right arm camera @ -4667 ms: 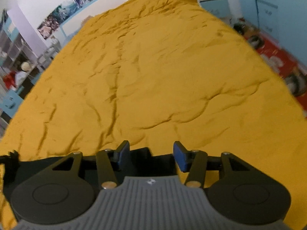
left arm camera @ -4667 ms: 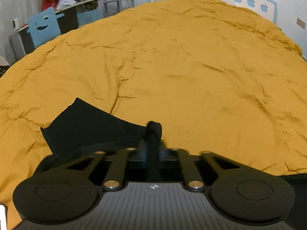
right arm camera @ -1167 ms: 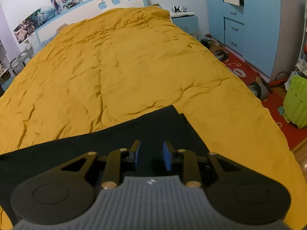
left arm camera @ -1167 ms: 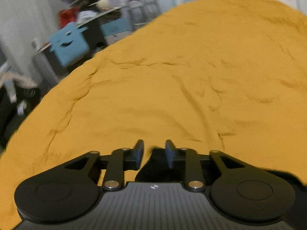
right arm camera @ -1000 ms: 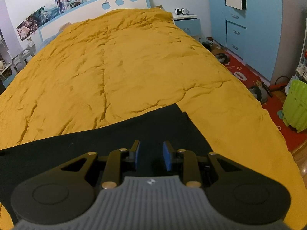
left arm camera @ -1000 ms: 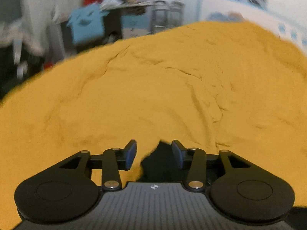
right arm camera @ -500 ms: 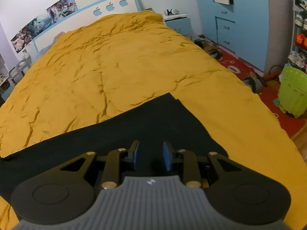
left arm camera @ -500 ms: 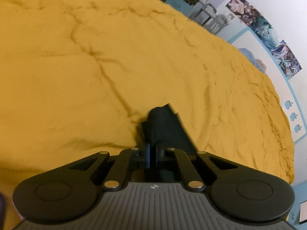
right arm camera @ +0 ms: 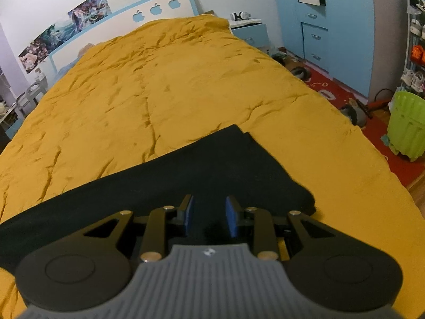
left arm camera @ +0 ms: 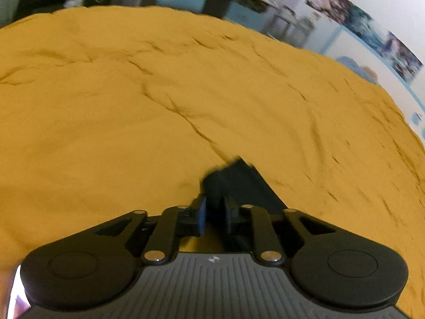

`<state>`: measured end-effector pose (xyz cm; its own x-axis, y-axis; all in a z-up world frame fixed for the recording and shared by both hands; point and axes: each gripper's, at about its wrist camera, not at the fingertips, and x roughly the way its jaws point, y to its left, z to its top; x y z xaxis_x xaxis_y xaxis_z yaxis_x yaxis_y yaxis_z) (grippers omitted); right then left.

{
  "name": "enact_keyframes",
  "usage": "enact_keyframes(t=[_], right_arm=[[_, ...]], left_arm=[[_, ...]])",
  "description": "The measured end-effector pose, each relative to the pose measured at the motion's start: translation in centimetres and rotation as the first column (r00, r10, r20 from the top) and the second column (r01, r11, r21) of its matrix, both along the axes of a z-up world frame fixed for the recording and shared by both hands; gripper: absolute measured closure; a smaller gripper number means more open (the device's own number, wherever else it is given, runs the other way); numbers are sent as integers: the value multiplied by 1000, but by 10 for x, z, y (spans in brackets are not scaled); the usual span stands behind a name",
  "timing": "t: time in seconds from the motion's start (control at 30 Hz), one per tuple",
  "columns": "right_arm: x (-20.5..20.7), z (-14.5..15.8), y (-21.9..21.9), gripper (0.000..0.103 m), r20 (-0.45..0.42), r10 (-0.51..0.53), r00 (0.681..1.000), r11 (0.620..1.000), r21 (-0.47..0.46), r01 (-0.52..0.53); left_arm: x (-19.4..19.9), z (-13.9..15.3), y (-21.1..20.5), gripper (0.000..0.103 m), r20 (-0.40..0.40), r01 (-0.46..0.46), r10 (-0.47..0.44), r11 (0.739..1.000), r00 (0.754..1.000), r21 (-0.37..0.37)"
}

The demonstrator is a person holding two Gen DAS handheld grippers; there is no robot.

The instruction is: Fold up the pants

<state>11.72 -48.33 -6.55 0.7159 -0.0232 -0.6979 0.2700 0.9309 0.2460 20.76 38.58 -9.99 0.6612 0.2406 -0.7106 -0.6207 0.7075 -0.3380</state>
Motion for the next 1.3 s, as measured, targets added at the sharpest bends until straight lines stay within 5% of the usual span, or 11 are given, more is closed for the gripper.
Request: enact_keyframes(t=[0.17,0.23,0.33,0.43,0.67,0.87,0.93,0.97,1.03,1.2,1.3], right_arm=[[-18,10,17,79,-14,24,1000,1000,2,-24],[-25,12,33,78,-29,50,998,999,12,-49],[-34,11,60,72,-40,119,992,991,68,-116],[-40,9,92,60,-41,194,980,976,105,-189],[-61,10,163,60,-80,327,942,944,85,-320],[-57,-4,212,58,-141,377,915,926,90,-368],[-52,-12,223,60,-169,326,930,945,69,-318],[-48,-14,224,61,-172,299,939,954,60,-292],[-42,-16,219,103,-173,255,951,966,81,-244],[-46,23,204,103,-100,283,954,956,110,-272],[-51,30,198,103,-137,326,935,942,129,-309]], left_arm=[[-5,25,6,80,-8,-22,22,999,1000,46],[-13,29,9,62,10,12,-12,1000,1000,-8],[-14,28,13,52,25,25,-23,996,999,-85],[-12,15,12,52,40,37,-31,986,999,-161],[-6,2,8,52,51,34,-27,988,998,-153],[-16,2,3,75,79,20,-7,986,997,-164],[-15,3,3,96,77,21,-9,987,997,-162],[-14,4,1,98,74,25,-13,987,997,-157],[-12,12,-1,99,88,37,-25,990,996,-134],[-12,44,-2,99,127,99,-89,992,988,-78],[-6,28,-5,99,1,123,-123,992,992,-8]])
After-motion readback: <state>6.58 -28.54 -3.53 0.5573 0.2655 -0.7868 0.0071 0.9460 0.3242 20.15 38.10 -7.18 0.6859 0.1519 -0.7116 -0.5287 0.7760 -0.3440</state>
